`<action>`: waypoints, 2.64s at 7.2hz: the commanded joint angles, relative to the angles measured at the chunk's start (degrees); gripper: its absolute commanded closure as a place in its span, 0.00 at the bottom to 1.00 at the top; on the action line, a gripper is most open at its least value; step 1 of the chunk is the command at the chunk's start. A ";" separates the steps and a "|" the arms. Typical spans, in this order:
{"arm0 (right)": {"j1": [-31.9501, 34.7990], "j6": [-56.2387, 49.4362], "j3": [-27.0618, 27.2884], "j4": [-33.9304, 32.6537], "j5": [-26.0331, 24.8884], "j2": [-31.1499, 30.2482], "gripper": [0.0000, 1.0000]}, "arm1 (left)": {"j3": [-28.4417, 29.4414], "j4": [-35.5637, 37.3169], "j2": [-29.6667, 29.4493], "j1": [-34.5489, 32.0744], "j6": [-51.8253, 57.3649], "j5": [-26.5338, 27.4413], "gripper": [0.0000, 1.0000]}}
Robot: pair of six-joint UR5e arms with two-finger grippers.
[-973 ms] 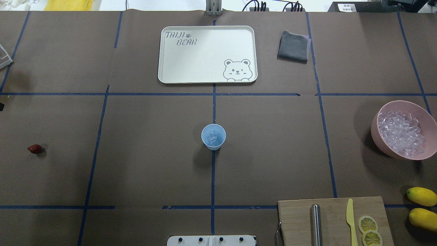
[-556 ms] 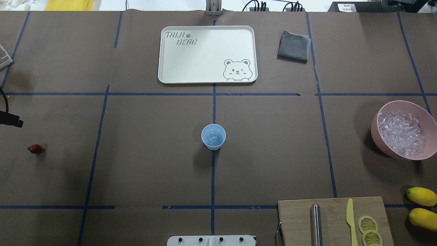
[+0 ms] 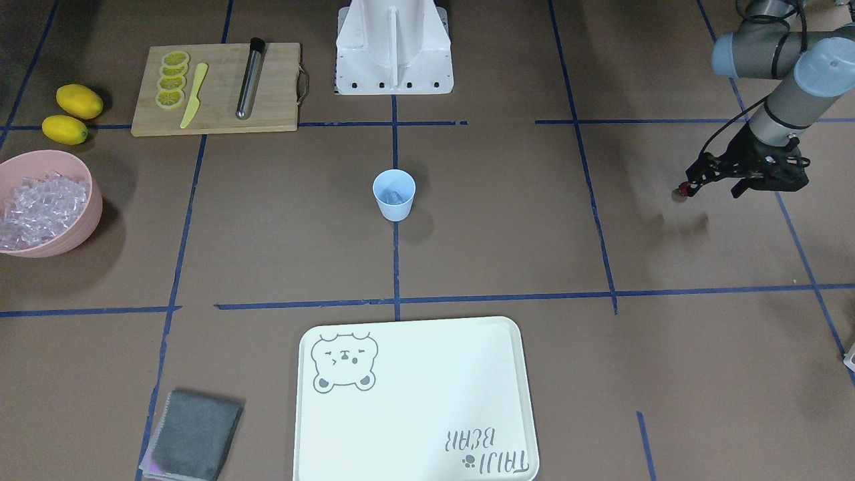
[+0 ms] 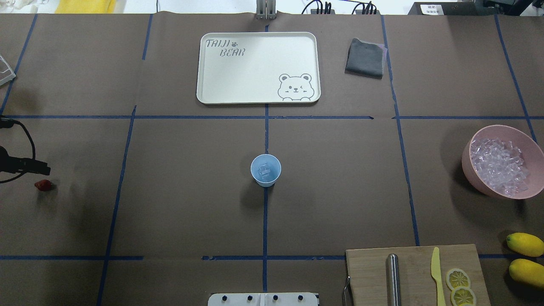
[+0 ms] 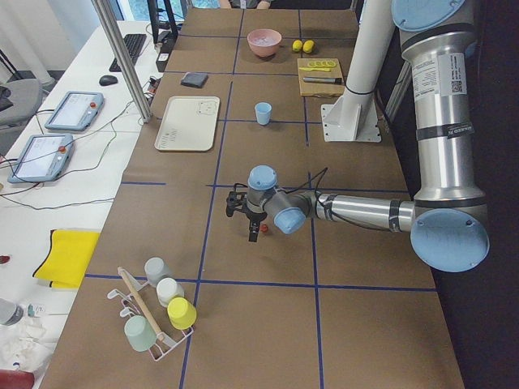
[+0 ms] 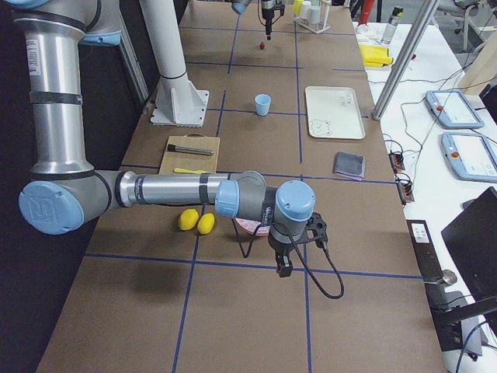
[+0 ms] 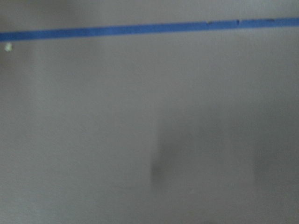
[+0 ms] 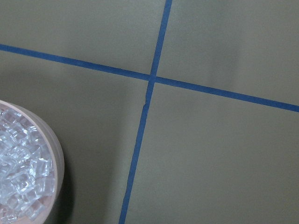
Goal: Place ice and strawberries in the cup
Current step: 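Move the left gripper down to the red strawberry and grasp it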
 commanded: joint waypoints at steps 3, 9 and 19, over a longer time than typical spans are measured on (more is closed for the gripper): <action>0.00 0.00 -0.04 0.00 0.00 0.00 0.01 | -0.04 -0.20 0.36 3.83 -2.30 1.49 0.15; 0.00 0.18 0.05 0.00 0.00 0.09 0.01 | -4.76 1.45 0.97 3.22 -1.95 0.53 1.00; 0.09 0.00 0.13 0.00 -0.09 0.18 0.01 | -25.71 54.09 -30.98 8.97 -7.36 3.03 1.00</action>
